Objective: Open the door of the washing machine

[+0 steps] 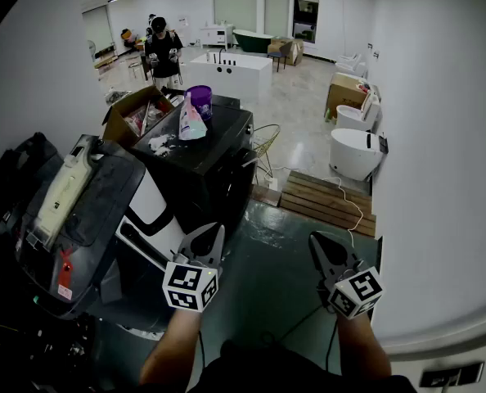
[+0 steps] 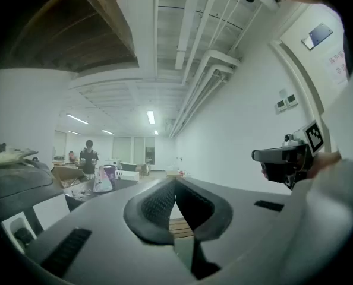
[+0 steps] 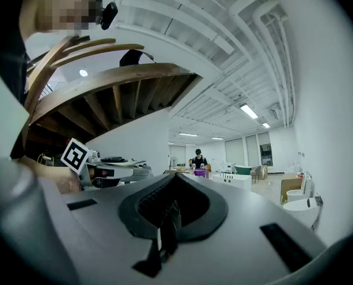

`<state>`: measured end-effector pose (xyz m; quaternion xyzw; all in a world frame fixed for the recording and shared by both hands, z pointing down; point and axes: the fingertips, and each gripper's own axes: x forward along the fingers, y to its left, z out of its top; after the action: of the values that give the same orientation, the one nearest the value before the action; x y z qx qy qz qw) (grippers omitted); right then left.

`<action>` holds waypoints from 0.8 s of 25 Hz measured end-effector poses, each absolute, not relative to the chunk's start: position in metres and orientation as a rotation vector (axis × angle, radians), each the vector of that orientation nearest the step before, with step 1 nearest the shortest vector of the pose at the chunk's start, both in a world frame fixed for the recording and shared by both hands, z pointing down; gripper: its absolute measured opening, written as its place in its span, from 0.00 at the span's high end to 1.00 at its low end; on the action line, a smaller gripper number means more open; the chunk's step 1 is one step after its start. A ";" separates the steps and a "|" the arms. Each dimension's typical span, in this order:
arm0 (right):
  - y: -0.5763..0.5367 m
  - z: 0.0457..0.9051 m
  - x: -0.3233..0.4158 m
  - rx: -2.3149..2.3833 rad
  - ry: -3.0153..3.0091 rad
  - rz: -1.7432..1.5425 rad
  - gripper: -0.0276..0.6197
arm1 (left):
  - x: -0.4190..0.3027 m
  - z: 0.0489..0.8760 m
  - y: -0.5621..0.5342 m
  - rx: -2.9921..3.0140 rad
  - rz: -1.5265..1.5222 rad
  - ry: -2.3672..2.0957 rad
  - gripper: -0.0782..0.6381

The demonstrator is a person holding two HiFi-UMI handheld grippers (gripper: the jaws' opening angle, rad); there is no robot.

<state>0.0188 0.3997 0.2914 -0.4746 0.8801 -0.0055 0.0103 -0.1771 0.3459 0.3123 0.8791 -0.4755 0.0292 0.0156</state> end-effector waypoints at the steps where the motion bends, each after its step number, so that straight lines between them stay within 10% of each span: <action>1: 0.400 0.292 0.021 -1.484 2.744 -0.022 0.93 | -0.176 0.312 0.346 2.734 0.094 -1.479 0.87; 20: 0.401 0.289 0.044 -1.519 2.722 -0.020 0.93 | -0.148 0.310 0.351 2.761 0.101 -1.432 0.86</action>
<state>0.0439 0.4008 0.2888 -0.4871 0.8732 -0.0066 0.0122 -0.1476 0.3511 0.3104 0.8871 -0.4601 0.0324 0.0151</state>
